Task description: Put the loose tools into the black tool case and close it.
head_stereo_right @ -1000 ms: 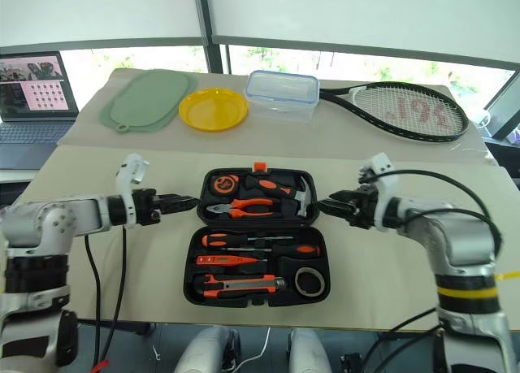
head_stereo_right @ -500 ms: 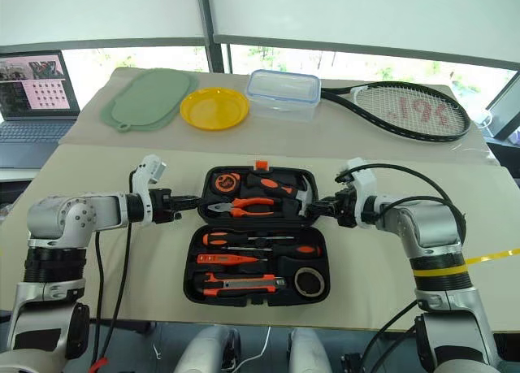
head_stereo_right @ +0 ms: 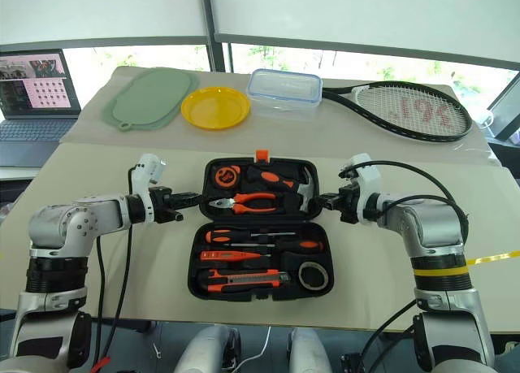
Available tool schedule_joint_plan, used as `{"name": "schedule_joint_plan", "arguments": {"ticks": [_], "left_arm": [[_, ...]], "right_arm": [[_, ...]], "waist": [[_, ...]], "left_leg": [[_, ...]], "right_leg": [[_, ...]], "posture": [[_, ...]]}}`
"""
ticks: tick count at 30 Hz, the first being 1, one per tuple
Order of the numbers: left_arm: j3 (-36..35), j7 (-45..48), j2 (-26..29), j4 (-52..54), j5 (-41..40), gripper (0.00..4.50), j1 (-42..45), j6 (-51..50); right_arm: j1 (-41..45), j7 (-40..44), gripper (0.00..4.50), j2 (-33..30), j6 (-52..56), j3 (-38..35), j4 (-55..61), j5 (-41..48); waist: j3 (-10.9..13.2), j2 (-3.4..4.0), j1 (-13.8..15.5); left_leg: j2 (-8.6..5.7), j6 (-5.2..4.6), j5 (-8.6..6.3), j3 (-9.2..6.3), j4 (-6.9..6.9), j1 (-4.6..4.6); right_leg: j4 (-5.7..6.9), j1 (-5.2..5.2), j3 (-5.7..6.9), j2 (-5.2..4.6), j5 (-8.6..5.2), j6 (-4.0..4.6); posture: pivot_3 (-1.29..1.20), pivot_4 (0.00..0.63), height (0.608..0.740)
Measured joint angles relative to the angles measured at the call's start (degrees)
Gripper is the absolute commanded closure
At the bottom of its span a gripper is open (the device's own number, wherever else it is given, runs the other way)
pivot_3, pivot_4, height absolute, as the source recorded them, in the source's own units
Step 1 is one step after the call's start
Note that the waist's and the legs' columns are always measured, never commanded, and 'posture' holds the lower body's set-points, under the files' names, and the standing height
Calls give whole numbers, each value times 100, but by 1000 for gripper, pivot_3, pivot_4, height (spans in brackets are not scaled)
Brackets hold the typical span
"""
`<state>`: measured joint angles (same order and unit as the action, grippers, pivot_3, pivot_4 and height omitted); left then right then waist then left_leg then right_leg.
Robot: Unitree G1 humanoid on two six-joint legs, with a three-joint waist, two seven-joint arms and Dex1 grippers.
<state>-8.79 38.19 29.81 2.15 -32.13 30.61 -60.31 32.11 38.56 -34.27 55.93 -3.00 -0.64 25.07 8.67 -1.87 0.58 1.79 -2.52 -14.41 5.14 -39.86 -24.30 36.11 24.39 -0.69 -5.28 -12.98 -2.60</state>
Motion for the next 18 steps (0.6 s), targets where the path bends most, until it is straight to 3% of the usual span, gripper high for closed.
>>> {"name": "schedule_joint_plan", "arguments": {"ticks": [7, 14, 18], "left_arm": [[415, -27, -102, 500, 955, 4500, -337, 2085], [810, -298, -282, 615, 1888, 4500, -1192, 3828], [894, -651, -429, 703, 2342, 4500, -1605, 4736]], "right_arm": [[-186, -238, 4475, 30, -1136, 2, 525, -562], [-1242, -275, 4475, 4, -2323, 141, 1198, -1135], [-2085, -605, 4475, 75, -3551, 139, 1565, -1644]], "waist": [[1, 2, -5], [1, 3, 0], [-3, 6, 2]], "left_leg": [[-1, 1, -1, 7, 14, -1], [4, -14, -11, 12, 13, -4], [5, -16, -15, 13, 14, 10]], "right_leg": [[-1, -1, 0, 3, 1, 0], [-15, -9, 0, 0, 3, -6], [-33, -17, -1, -1, 2, -8]], "posture": [[0, 150, 738], [0, 150, 738], [0, 150, 738]]}}
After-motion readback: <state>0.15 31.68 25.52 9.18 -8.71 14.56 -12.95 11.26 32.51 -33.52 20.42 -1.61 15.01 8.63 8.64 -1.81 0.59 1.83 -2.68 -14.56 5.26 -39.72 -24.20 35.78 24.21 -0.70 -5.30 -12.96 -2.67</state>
